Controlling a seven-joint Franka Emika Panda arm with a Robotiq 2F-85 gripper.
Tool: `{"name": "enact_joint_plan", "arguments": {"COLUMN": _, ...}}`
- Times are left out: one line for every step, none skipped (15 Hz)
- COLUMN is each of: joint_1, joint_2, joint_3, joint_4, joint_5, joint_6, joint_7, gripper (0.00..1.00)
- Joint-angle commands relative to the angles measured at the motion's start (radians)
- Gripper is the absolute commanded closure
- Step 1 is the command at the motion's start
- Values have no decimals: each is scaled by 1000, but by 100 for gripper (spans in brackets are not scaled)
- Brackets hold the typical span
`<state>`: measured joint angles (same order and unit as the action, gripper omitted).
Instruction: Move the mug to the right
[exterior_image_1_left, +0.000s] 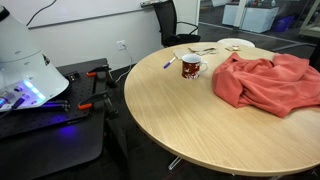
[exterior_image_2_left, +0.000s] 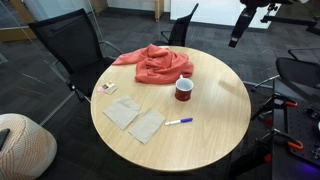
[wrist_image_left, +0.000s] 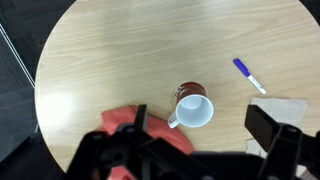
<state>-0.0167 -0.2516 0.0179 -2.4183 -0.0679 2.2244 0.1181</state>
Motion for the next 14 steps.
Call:
{"name": "enact_joint_plan", "arguments": {"joint_1": -14, "joint_2": 117, "joint_3": 2, "joint_4": 15, "joint_5": 5, "joint_6": 117, "joint_7": 93, "gripper": 0}}
{"name": "enact_joint_plan", "arguments": {"joint_1": -16, "joint_2": 154, "joint_3": 2, "joint_4": 22, "joint_5": 7, "joint_6": 144, "joint_7": 129, "gripper": 0}}
{"name": "enact_joint_plan", "arguments": {"joint_1": -17, "joint_2": 186, "joint_3": 2, "joint_4": 30, "joint_5": 3, "joint_6": 159, "joint_7": 161, "gripper": 0}}
{"name": "enact_joint_plan", "arguments": {"joint_1": -17, "joint_2": 222, "joint_3": 3, "joint_4": 38, "joint_5": 0, "joint_6": 175, "joint_7": 205, "gripper": 0}}
{"name": "enact_joint_plan", "arguments": {"joint_1": -15, "joint_2": 253, "joint_3": 1, "joint_4": 47, "joint_5": -2, "joint_6": 187, "joint_7": 244, "gripper": 0}}
{"name": "enact_joint_plan", "arguments": {"joint_1": -11, "joint_2": 287, "joint_3": 0, "joint_4": 60, "joint_5": -3, "joint_6": 193, "joint_7": 290, "gripper": 0}}
{"name": "enact_joint_plan", "arguments": {"joint_1": -7, "joint_2": 315, "joint_3": -6, "joint_4": 71, "joint_5": 13, "joint_6": 201, "joint_7": 303, "gripper": 0}}
{"name": "enact_joint_plan", "arguments": {"joint_1": -4, "joint_2": 345, "joint_3": -10, "joint_4": 82, "joint_5": 14, "joint_6": 211, "joint_7": 336, "gripper": 0}}
{"name": "enact_joint_plan", "arguments": {"joint_1": -1, "joint_2": 370, "joint_3": -16, "joint_4": 93, "joint_5": 13, "joint_6": 219, "joint_7": 358, "gripper": 0}}
{"name": "enact_joint_plan", "arguments": {"joint_1": 2, "joint_2": 397, "joint_3": -21, "joint_4": 105, "joint_5": 13, "joint_6": 227, "joint_7": 382, "gripper": 0}}
{"name": "enact_joint_plan", "arguments": {"joint_1": 10, "joint_2": 422, "joint_3": -23, "joint_4": 115, "joint_5": 13, "joint_6": 237, "joint_7": 411, "gripper": 0}}
{"name": "enact_joint_plan", "arguments": {"joint_1": 16, "joint_2": 447, "joint_3": -28, "joint_4": 127, "joint_5": 14, "joint_6": 242, "joint_7": 434, "gripper": 0}}
{"name": "enact_joint_plan", "arguments": {"joint_1": 21, "joint_2": 469, "joint_3": -31, "joint_4": 138, "joint_5": 24, "joint_6": 246, "joint_7": 442, "gripper": 0}}
{"name": "enact_joint_plan", "arguments": {"joint_1": 27, "joint_2": 493, "joint_3": -36, "joint_4": 150, "joint_5": 30, "joint_6": 253, "joint_7": 452, "gripper": 0}}
